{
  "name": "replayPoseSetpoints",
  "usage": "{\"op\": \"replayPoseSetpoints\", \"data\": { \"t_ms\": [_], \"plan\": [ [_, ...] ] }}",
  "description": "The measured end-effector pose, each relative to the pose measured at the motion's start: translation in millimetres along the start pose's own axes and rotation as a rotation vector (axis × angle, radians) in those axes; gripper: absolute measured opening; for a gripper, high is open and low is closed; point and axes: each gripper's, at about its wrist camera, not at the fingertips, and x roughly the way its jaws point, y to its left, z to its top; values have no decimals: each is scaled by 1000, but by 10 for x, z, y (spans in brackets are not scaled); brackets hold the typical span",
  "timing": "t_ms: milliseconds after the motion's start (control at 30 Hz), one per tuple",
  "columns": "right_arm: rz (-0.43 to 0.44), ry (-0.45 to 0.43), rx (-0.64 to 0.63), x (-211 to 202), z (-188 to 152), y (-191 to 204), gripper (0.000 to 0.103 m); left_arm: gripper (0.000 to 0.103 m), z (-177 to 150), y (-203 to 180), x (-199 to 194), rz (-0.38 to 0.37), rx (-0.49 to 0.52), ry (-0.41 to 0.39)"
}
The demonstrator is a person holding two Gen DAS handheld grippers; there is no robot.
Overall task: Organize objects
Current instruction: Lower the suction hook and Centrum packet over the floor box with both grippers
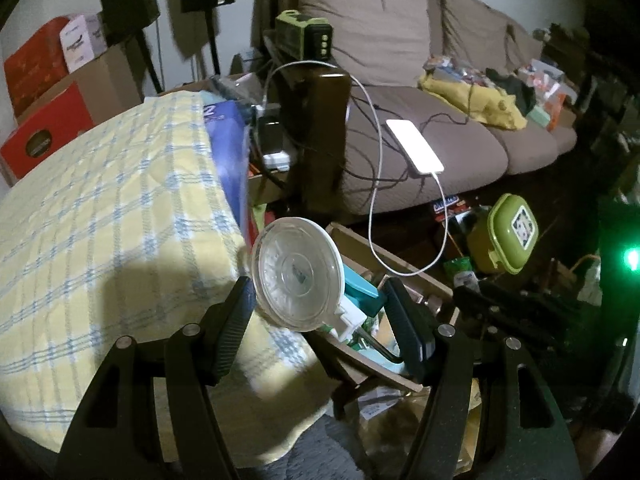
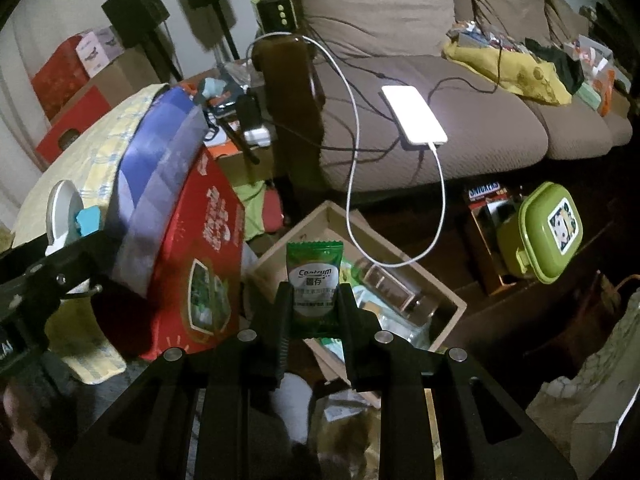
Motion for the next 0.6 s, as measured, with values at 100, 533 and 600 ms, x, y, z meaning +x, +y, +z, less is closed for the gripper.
{"op": "replayPoseSetpoints", "data": {
  "t_ms": [100,533,600],
  "plan": [
    [-8,12,-3,14,-10,-23,21,63,-78,-45,58,-10,8,15],
    [-59,87,57,254,-68,-256,21,63,-219,-376,168,1,32,-12],
    [-63,88,70,255,-73,-310,21,63,-232,-464,157,-26,55,-6]
  ]
}}
